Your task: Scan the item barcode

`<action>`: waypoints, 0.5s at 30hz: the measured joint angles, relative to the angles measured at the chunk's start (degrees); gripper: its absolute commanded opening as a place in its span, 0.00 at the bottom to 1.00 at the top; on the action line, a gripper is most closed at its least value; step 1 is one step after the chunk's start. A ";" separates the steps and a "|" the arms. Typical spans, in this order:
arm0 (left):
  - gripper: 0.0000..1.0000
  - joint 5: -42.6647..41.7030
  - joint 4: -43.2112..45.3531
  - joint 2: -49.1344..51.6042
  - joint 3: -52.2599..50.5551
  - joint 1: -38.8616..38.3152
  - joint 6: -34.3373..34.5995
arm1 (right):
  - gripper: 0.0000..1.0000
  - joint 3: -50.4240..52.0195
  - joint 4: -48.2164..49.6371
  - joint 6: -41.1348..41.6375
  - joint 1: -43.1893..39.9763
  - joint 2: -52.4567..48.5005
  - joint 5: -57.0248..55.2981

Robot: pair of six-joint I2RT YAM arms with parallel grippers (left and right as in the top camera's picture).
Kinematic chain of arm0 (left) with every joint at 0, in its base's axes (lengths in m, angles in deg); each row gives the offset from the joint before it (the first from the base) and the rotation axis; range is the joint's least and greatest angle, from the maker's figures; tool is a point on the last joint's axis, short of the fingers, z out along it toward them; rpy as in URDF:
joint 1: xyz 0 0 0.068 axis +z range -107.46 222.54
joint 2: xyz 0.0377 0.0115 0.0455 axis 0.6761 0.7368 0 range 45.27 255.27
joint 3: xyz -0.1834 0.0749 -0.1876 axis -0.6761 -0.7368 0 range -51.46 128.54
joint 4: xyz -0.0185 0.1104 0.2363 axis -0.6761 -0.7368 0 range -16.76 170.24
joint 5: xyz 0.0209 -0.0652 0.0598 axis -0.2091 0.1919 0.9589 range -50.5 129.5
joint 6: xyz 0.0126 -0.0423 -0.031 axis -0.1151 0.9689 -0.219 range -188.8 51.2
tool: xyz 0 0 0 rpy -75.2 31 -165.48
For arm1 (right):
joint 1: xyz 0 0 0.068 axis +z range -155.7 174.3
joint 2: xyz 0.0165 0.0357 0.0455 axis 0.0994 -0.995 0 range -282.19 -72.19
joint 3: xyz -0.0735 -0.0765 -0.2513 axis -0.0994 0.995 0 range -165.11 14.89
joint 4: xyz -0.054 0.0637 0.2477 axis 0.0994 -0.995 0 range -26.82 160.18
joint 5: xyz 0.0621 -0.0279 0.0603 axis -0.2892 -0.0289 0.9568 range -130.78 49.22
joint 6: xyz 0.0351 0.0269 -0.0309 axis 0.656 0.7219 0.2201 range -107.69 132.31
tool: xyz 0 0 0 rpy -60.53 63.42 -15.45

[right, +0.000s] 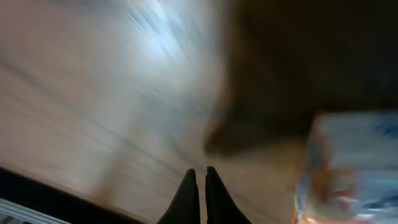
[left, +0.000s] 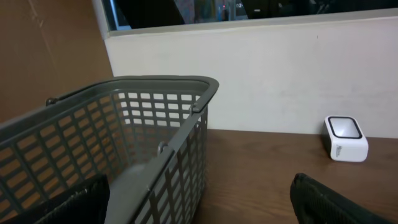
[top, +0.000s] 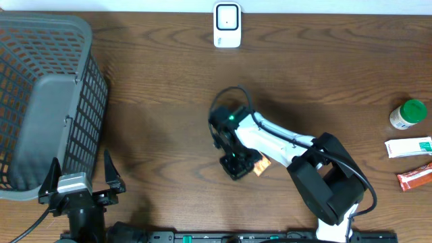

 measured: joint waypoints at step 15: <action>0.91 0.00 0.00 0.00 0.00 0.00 0.00 | 0.01 3.43 1.36 9.31 -0.66 1.25 -16.28</action>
